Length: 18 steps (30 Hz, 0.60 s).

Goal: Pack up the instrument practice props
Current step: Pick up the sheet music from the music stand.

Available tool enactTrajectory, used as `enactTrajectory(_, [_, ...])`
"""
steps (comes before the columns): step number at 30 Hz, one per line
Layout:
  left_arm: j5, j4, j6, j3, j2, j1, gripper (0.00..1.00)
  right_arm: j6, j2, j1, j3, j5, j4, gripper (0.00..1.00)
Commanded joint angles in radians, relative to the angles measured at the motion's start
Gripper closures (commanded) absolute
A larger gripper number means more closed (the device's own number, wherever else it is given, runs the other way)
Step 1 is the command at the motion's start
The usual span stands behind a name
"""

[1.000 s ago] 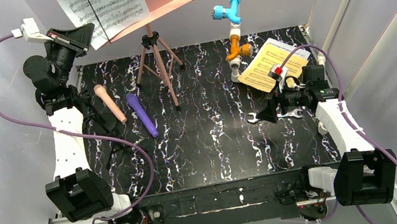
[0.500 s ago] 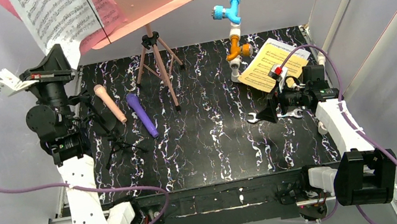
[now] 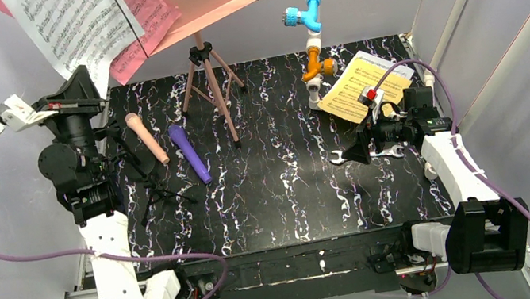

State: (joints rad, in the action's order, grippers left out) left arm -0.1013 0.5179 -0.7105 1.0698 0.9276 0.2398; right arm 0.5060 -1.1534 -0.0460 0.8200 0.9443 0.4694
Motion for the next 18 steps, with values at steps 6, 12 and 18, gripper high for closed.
enactTrajectory(6, [0.154,-0.032,0.102,-0.043,-0.171,-0.020,1.00,0.017,-0.003,-0.006,-0.002,0.010,-0.011,0.02])
enactTrajectory(12, [0.137,-0.065,0.151,-0.058,-0.214,-0.037,1.00,0.017,-0.008,-0.006,-0.004,0.007,-0.012,0.02])
enactTrajectory(18, [-0.182,-0.067,0.169,-0.081,-0.291,-0.085,1.00,0.030,-0.009,-0.006,-0.001,0.009,-0.002,0.02])
